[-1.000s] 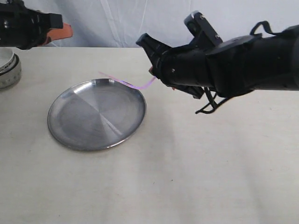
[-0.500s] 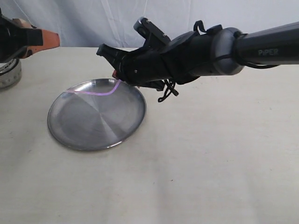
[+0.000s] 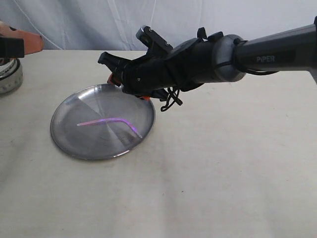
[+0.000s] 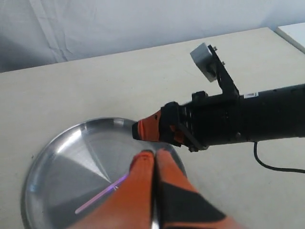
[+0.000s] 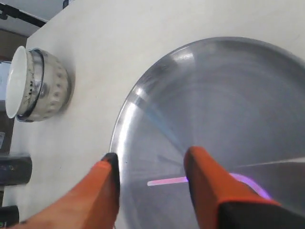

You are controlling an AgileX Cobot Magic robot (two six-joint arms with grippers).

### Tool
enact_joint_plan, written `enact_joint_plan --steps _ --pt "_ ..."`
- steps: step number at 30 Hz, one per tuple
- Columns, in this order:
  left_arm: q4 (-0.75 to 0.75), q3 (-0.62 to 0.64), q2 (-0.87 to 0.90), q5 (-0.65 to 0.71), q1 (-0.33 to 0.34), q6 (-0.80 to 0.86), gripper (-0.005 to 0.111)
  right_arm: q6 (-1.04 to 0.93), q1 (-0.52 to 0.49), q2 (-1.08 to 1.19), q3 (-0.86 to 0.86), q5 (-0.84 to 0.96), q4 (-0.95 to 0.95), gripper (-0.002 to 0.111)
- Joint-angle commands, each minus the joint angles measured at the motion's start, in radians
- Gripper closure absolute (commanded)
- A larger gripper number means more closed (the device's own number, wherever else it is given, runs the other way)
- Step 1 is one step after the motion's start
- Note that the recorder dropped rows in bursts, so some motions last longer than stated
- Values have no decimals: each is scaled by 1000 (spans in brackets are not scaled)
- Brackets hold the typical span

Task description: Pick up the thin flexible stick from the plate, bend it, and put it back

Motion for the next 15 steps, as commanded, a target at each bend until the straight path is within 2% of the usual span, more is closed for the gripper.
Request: enact_joint_plan --steps 1,2,3,5,6,12,15 --pt "80 2 -54 60 5 -34 106 -5 -41 -84 -6 50 -95 66" --pt "80 4 -70 65 5 -34 106 -5 -51 -108 -4 60 -142 71" --pt "78 10 -88 65 5 -34 106 -5 -63 -138 -2 77 -200 80" --pt "78 22 -129 62 5 -34 106 -3 -84 -210 6 126 -314 104" --pt "78 32 -157 48 5 -34 107 8 -94 -251 15 151 -377 108" --pt "-22 114 -370 -133 5 -34 107 84 -109 -534 202 218 -785 109" --pt "-129 150 -460 -219 5 -34 107 151 -109 -704 340 205 -889 109"
